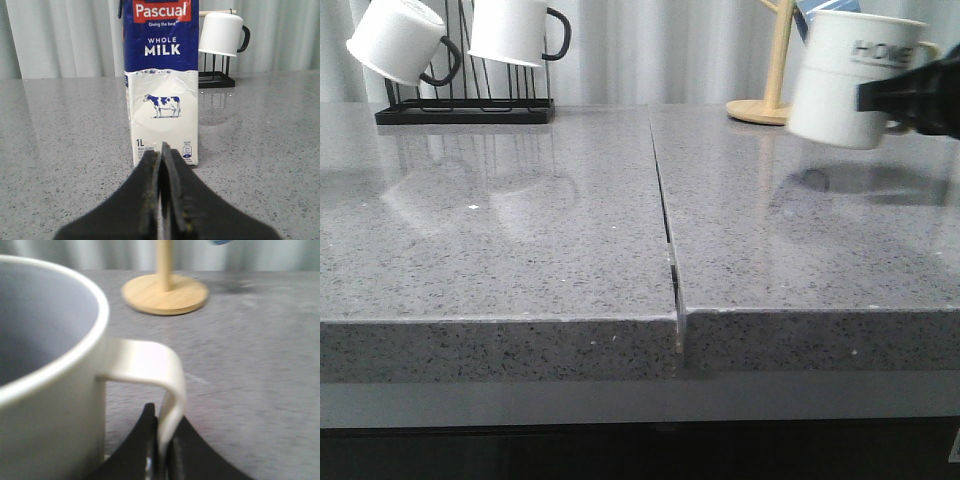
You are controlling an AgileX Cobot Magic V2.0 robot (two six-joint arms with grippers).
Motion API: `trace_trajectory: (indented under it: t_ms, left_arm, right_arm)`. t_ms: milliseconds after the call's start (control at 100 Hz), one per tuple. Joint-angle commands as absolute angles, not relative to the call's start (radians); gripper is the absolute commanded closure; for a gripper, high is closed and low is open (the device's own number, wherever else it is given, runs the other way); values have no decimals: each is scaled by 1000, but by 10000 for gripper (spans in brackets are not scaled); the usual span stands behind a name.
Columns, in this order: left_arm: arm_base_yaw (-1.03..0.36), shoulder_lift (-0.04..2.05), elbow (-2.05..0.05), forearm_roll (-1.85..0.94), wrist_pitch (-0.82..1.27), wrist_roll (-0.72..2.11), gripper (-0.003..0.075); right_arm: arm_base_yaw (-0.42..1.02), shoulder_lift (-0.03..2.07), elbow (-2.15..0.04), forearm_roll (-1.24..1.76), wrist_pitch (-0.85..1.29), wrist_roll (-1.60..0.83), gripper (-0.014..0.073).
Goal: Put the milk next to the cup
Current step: 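Grasp the mug handle with the right gripper and carry it toward the table center, then release the mug and lift the right gripper away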
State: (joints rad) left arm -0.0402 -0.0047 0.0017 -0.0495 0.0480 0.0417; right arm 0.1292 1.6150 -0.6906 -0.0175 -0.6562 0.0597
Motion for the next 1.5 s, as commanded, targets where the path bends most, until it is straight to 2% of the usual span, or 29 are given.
trace_trajectory:
  t_ms: [0, 440, 720, 930, 1100, 1170, 1490]
  left_arm:
    - [-40, -37, 44, -54, -36, 41, 741]
    - [-40, -37, 44, -54, -36, 41, 741]
    - [-40, -37, 44, -54, -36, 41, 741]
    - [-40, -37, 44, -54, -36, 41, 741]
    - [-40, -37, 44, -54, -36, 41, 741]
    - [-40, -37, 44, -54, -36, 41, 741]
    - [-40, -37, 44, -54, -36, 41, 741]
  right_arm:
    - [198, 1570, -747, 16, -681, 54, 652]
    - [421, 1671, -899, 103, -648, 0, 652]
    - [445, 1744, -937, 94, -652, 0, 644]
    - [445, 1755, -937, 76, -643, 0, 533]
    - [445, 1750, -937, 65, -631, 0, 294]
    - [445, 1743, -936, 61, -610, 0, 231]
    - [433, 1582, -743, 60, -646, 0, 221]
